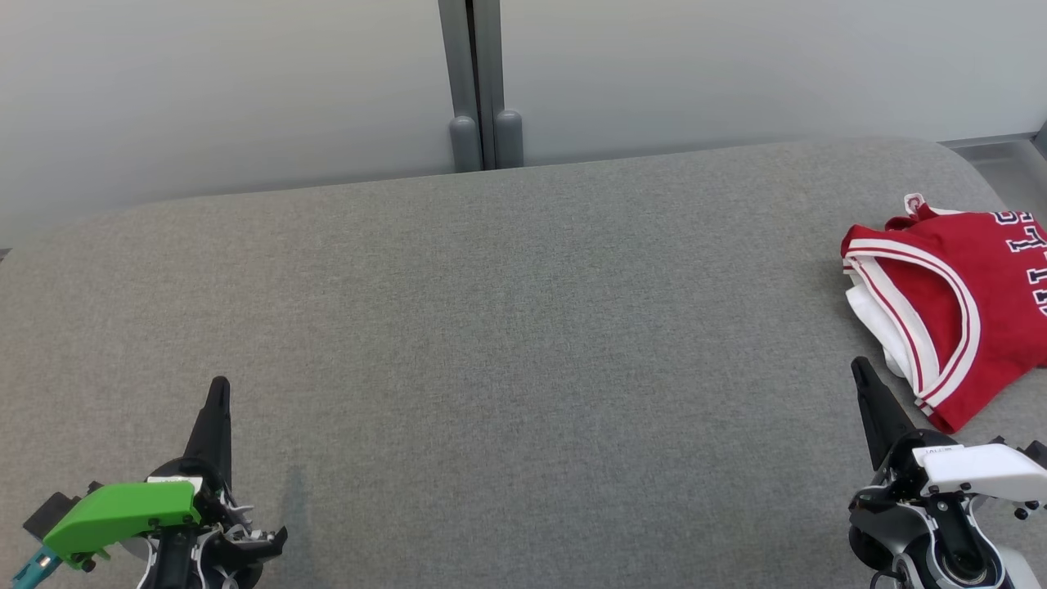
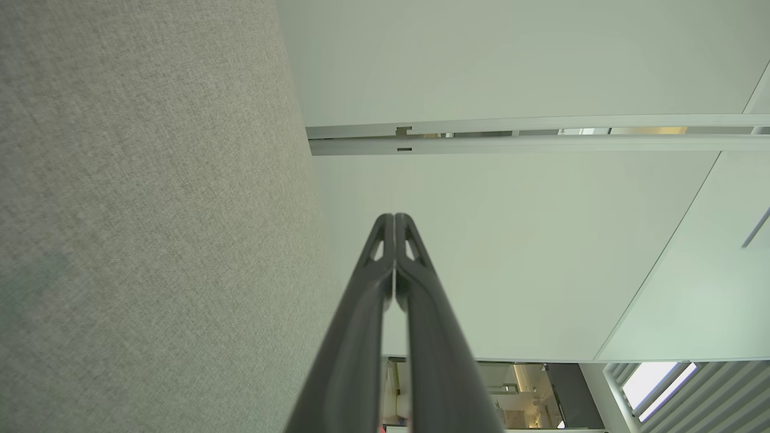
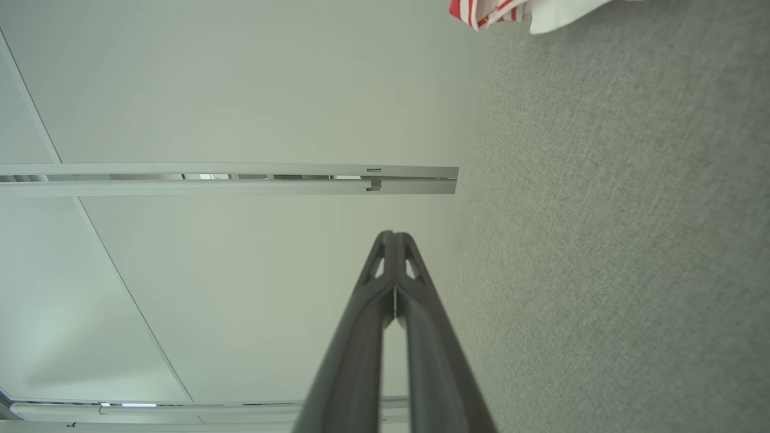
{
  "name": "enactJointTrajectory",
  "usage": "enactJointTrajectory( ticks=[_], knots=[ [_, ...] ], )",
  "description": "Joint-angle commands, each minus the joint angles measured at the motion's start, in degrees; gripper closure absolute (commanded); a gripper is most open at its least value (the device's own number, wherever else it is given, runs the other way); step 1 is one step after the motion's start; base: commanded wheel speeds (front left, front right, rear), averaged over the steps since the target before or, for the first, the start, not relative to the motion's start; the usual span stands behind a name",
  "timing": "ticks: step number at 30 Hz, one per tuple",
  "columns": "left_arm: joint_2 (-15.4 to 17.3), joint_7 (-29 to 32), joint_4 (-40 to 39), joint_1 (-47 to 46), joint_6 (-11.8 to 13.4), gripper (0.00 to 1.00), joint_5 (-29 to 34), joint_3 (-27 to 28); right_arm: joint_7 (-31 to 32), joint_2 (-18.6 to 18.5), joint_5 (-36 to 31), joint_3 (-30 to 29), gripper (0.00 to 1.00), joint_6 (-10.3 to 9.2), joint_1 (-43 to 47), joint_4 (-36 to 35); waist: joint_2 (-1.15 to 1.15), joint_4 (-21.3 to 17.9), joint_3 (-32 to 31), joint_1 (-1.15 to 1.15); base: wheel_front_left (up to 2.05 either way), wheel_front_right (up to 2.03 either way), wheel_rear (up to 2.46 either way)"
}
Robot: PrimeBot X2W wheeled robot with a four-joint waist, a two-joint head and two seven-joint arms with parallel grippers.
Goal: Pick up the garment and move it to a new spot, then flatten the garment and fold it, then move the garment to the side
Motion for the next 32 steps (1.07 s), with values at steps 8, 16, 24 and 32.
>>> enactJointTrajectory(
  ticks=[8, 16, 24, 32],
  knots=[
    [0.1, 0.2, 0.0, -0.5, 0.1, 1.00, -0.2, 0.1, 0.2, -0.3, 0.2, -0.1, 1.00, -0.02, 0.6, -0.2, 0.00, 0.0, 0.0, 0.00, 0.00, 0.00, 0.00],
    [0.1, 0.2, 0.0, -0.5, 0.1, 1.00, -0.2, 0.1, 0.2, -0.3, 0.2, -0.1, 1.00, -0.02, 0.6, -0.2, 0.00, 0.0, 0.0, 0.00, 0.00, 0.00, 0.00],
    [0.1, 0.2, 0.0, -0.5, 0.1, 1.00, -0.2, 0.1, 0.2, -0.3, 0.2, -0.1, 1.00, -0.02, 0.6, -0.2, 0.00, 0.0, 0.0, 0.00, 0.00, 0.00, 0.00],
    [0.1, 0.2, 0.0, -0.5, 0.1, 1.00, -0.2, 0.1, 0.2, -0.3, 0.2, -0.1, 1.00, -0.02, 0.6, -0.2, 0.00, 0.0, 0.0, 0.00, 0.00, 0.00, 0.00]
  ],
)
